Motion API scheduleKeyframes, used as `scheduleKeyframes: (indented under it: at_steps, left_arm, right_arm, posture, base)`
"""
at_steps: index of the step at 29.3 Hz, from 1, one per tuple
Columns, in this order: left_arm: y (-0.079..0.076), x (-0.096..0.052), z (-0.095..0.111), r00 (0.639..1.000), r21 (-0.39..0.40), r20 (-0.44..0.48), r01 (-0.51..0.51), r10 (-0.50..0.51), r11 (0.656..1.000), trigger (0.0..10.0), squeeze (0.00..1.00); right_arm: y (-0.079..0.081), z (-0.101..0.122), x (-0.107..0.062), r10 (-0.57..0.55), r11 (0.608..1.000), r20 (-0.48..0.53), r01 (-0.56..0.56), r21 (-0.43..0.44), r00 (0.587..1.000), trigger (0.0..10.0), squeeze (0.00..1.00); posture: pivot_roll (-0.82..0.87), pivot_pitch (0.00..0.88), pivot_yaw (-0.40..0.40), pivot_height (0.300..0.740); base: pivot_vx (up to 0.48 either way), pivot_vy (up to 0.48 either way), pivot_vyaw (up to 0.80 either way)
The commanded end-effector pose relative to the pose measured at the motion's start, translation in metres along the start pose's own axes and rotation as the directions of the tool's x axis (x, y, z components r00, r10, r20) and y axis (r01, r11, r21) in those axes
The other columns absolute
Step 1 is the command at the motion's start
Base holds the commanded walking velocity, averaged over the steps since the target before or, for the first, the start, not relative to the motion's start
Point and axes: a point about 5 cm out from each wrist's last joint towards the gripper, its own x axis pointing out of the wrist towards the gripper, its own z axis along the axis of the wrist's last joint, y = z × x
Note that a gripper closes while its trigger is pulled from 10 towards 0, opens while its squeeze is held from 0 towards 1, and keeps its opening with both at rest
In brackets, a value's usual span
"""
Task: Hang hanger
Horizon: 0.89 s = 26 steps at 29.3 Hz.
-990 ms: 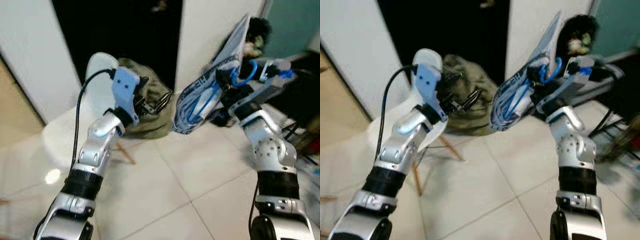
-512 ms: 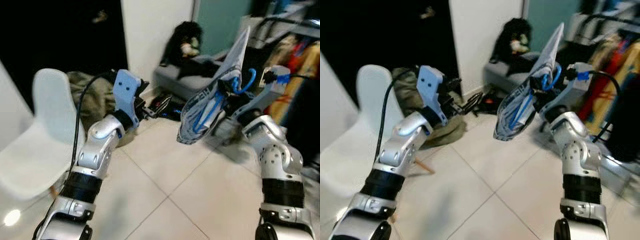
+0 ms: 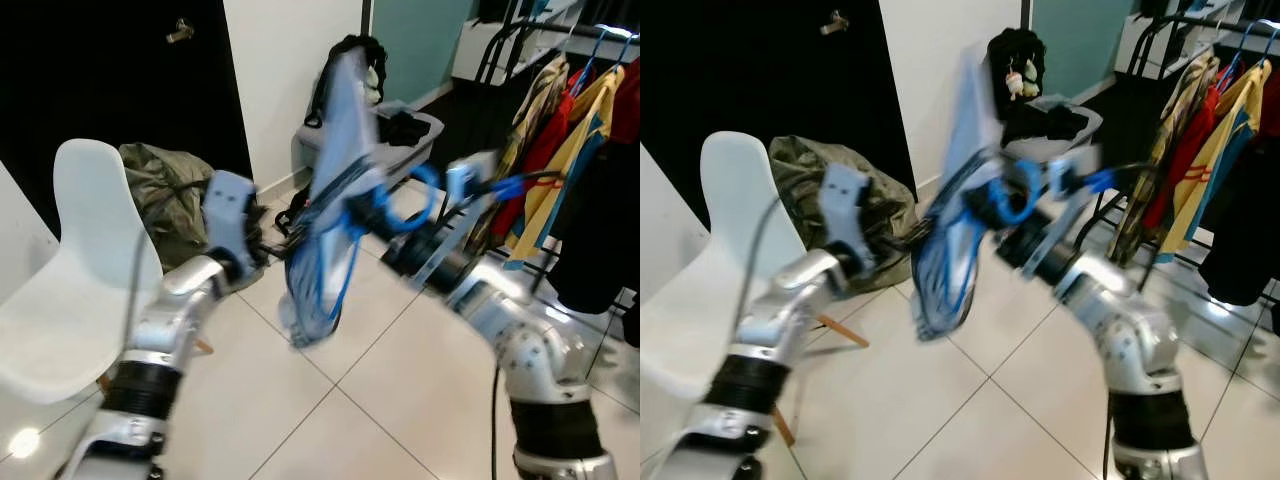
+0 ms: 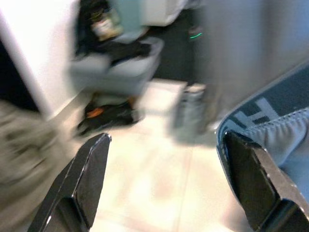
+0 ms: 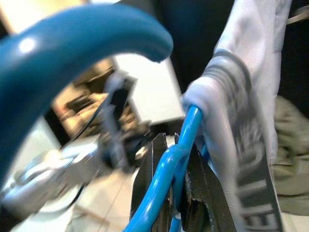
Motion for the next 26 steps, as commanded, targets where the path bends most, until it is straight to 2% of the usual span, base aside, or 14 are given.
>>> scheduleKeyframes:
  at_steps: [1, 6, 9, 11, 12, 14, 15, 17, 19, 20, 21, 22, 24, 26]
  left_arm:
    - [0.022, -0.015, -0.012, 0.997, -0.002, -0.045, -0.065, 0.065, 0.998, 10.0, 0.00]
    - [0.039, -0.030, -0.014, 0.994, -0.047, -0.047, -0.104, 0.102, 0.993, 10.0, 0.00]
    - [0.045, -0.038, -0.010, 0.994, -0.138, 0.002, -0.108, 0.109, 0.985, 10.0, 0.00]
    - [0.046, -0.041, -0.006, 0.994, -0.234, 0.058, -0.079, 0.095, 0.969, 10.0, 0.00]
    - [0.046, -0.041, -0.006, 0.994, -0.234, 0.058, -0.079, 0.095, 0.969, 10.0, 0.00]
    - [0.036, -0.043, 0.000, 0.988, -0.352, 0.153, 0.043, 0.012, 0.935, 10.0, 0.00]
    - [0.036, -0.043, 0.000, 0.988, -0.352, 0.153, 0.043, 0.012, 0.935, 10.0, 0.00]
    - [0.018, -0.045, 0.008, 0.966, -0.396, 0.242, 0.188, -0.095, 0.899, 10.0, 0.00]
    - [0.000, -0.046, 0.015, 0.931, -0.385, 0.307, 0.310, -0.196, 0.870, 10.0, 0.00]
    - [0.000, -0.046, 0.015, 0.931, -0.385, 0.307, 0.310, -0.196, 0.870, 10.0, 0.00]
    - [-0.011, -0.047, 0.020, 0.904, -0.377, 0.345, 0.380, -0.253, 0.845, 10.0, 0.00]
    - [-0.011, -0.047, 0.020, 0.904, -0.377, 0.345, 0.380, -0.253, 0.845, 10.0, 0.00]
    - [-0.024, -0.049, 0.029, 0.861, -0.372, 0.401, 0.466, -0.313, 0.803, 10.0, 0.00]
    - [-0.028, -0.049, 0.033, 0.846, -0.376, 0.424, 0.490, -0.324, 0.786, 10.0, 0.00]
  right_arm:
    - [0.009, 0.005, 0.002, 0.080, 0.996, -0.006, -0.080, -0.031, 0.997, 10.0, 0.00]
    - [0.008, 0.012, -0.001, 0.132, 0.990, -0.012, -0.132, -0.052, 0.991, 10.0, 0.00]
    - [0.005, 0.025, -0.005, 0.183, 0.979, -0.011, -0.183, -0.093, 0.983, 10.0, 0.00]
    - [0.003, 0.037, -0.010, 0.223, 0.967, -0.001, -0.221, -0.125, 0.975, 10.0, 0.00]
    - [0.003, 0.037, -0.010, 0.223, 0.967, -0.001, -0.221, -0.125, 0.975, 10.0, 0.00]
    - [-0.009, 0.052, -0.011, 0.188, 0.969, 0.026, -0.181, -0.167, 0.982, 10.0, 0.00]
    - [-0.009, 0.052, -0.011, 0.188, 0.969, 0.026, -0.181, -0.167, 0.982, 10.0, 0.00]
    - [-0.017, 0.059, -0.009, 0.146, 0.972, 0.050, -0.134, -0.193, 0.988, 10.0, 0.00]
    - [-0.021, 0.060, -0.006, 0.115, 0.974, 0.066, -0.099, -0.203, 0.991, 10.0, 0.00]
    - [-0.021, 0.060, -0.006, 0.115, 0.974, 0.066, -0.099, -0.203, 0.991, 10.0, 0.00]
    - [-0.028, 0.056, -0.004, 0.059, 0.973, 0.043, -0.048, -0.228, 0.997, 10.0, 0.00]
    - [-0.028, 0.056, -0.004, 0.059, 0.973, 0.043, -0.048, -0.228, 0.997, 10.0, 0.00]
    - [-0.042, 0.047, 0.000, -0.071, 0.950, -0.022, 0.060, -0.306, 0.997, 10.0, 0.00]
    - [-0.048, 0.043, 0.001, -0.123, 0.938, -0.040, 0.103, -0.331, 0.992, 10.0, 0.00]
  posture:
    - [-0.06, 0.078, 0.024, 0.740]
    - [-0.05, 0.074, 0.009, 0.740]
    - [-0.05, 0.071, -0.007, 0.740]
    - [-0.05, 0.070, -0.015, 0.740]
    - [-0.05, 0.070, -0.015, 0.740]
    - [-0.06, 0.069, -0.019, 0.740]
    - [-0.06, 0.069, -0.019, 0.740]
    - [-0.06, 0.068, -0.020, 0.740]
    - [-0.06, 0.066, -0.019, 0.740]
    - [-0.06, 0.066, -0.019, 0.740]
    - [-0.06, 0.067, -0.019, 0.740]
    - [-0.06, 0.067, -0.019, 0.740]
    - [-0.06, 0.067, -0.019, 0.740]
    - [-0.05, 0.067, -0.015, 0.740]
  base:
    - [0.000, 0.000, 0.00]
    - [0.000, 0.000, 0.00]
    - [0.000, 0.000, 0.00]
    - [0.000, 0.000, 0.00]
    - [0.000, 0.000, 0.00]
    - [0.000, 0.000, 0.00]
    - [0.000, 0.000, 0.00]
    - [0.000, 0.000, 0.00]
    - [0.000, 0.000, 0.00]
    - [0.000, 0.000, 0.00]
    - [0.000, 0.000, 0.00]
    - [0.000, 0.000, 0.00]
    - [0.000, 0.000, 0.00]
    - [0.000, 0.000, 0.00]
